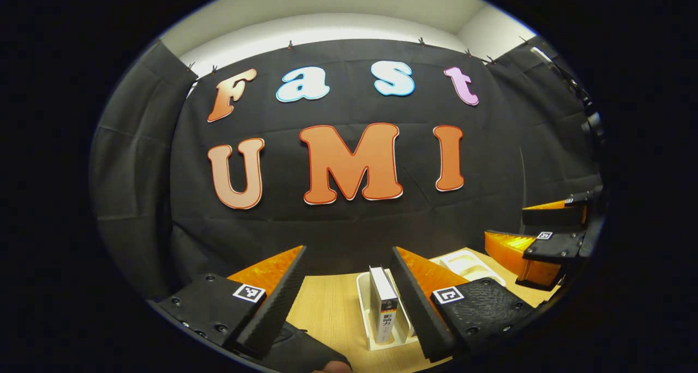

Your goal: Open the schoolbag, grab two books from the bookshelf and put them into the schoolbag.

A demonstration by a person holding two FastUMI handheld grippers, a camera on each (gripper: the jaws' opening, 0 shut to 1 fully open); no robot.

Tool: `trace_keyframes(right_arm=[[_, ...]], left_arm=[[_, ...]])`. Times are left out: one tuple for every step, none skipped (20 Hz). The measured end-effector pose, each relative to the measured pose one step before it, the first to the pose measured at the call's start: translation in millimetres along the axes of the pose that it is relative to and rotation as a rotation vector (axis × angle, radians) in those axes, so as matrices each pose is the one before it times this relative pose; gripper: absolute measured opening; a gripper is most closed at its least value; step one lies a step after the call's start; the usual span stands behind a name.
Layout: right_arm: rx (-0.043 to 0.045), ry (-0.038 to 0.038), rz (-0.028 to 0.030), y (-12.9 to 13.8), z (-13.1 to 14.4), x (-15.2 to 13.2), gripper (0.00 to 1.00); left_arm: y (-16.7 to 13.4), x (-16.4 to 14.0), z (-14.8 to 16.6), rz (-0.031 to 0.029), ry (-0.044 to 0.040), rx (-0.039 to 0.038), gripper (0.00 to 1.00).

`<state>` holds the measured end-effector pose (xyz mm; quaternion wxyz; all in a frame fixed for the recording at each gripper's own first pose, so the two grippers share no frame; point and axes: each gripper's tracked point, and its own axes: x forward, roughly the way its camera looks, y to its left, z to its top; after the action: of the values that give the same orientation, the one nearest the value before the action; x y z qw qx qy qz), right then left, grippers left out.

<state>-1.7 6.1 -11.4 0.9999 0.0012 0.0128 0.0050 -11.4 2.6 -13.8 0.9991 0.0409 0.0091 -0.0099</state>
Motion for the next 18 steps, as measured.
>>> trace_keyframes(right_arm=[[-0.00095,0.00047,-0.00096,-2.33,-0.82,0.45,0.98],[-0.00099,0.00018,-0.00356,-2.12,0.08,0.09,0.98],[0.0031,-0.00203,0.00303,-0.52,1.07,0.08,0.98],[-0.00024,0.00053,0.00036,-1.21,-1.22,1.16,0.98],[-0.00118,-0.00147,0.0,-1.67,0.01,0.16,0.98],[-0.00369,-0.00195,-0.00125,-2.06,0.34,0.69,0.98],[-0.0035,-0.00217,-0.00022,-3.18,-0.49,0.57,0.98],[-0.00516,-0.00089,0.00145,-0.8,-0.37,-0.47,0.98],[-0.00476,-0.00077,-0.0015,-1.9,-0.8,0.01,0.98],[-0.00221,0.00021,0.00251,0.15,-0.52,0.97,0.98],[-0.0033,0.00047,-0.0011,-1.7,-0.55,0.37,0.98],[-0.00135,0.00043,0.00179,-1.63,-0.83,0.58,0.98],[-0.00225,-0.00038,-0.00298,-2.28,0.15,0.83,0.98],[0.0008,0.00082,0.00084,-1.91,-0.58,-0.09,0.98],[-0.00057,0.00237,-0.00129,-1.84,-1.93,-0.7,0.98],[0.00023,0.00065,-0.00135,-3.04,-1.24,0.88,0.98],[-0.00104,0.00282,0.00083,-1.06,-1.47,0.81,0.98],[-0.00271,0.00323,-0.00297,-2.74,-2.99,0.03,0.98]], left_arm=[[-0.2,-1.17,-2.03,-0.0034,0.0041,0.01943,0.96],[1.87,-1.05,-2.99,0.00194,0.00327,0.02384,0.96],[2.36,-1.03,-2.48,-0.00008,0.00483,0.02698,0.96],[2.6,-1.17,-4.57,0.0008,0.00916,0.02873,0.96],[2.95,-1.75,-4.68,-0.00023,0.00843,0.02717,0.96],[1.97,-2.68,-5.17,0.00302,0.00953,0.03079,0.96],[2.73,-1.17,-4.37,0.00516,0.01437,0.02892,0.96],[2.81,-2.51,-4.71,-0.00162,0.01292,0.02739,0.97],[2.38,-1.84,-6.0,0.00332,0.01604,0.02462,1.0],[-0.04,-1.44,-5.72,-0.00084,0.00941,0.0202,0.98],[0.83,-1.73,-4.09,0.00191,0.01253,0.02279,0.98],[1.48,-2.03,-4.83,0.0001,0.00885,0.02542,0.98],[1.13,-1.26,-4.62,0.00118,0.0126,0.02914,0.98],[0.4,-1.27,-6.49,-0.0023,0.01173,0.03257,0.98],[-0.63,-1.75,-6.88,-0.00487,0.01729,0.03139,0.98],[-0.41,-2.96,-6.81,-0.00534,0.01558,0.02938,0.98],[-1.86,-1.41,-8.74,-0.00742,0.02477,0.02736,0.98],[-0.64,-1.92,-9.43,-0.00511,0.02745,0.02864,0.98]])
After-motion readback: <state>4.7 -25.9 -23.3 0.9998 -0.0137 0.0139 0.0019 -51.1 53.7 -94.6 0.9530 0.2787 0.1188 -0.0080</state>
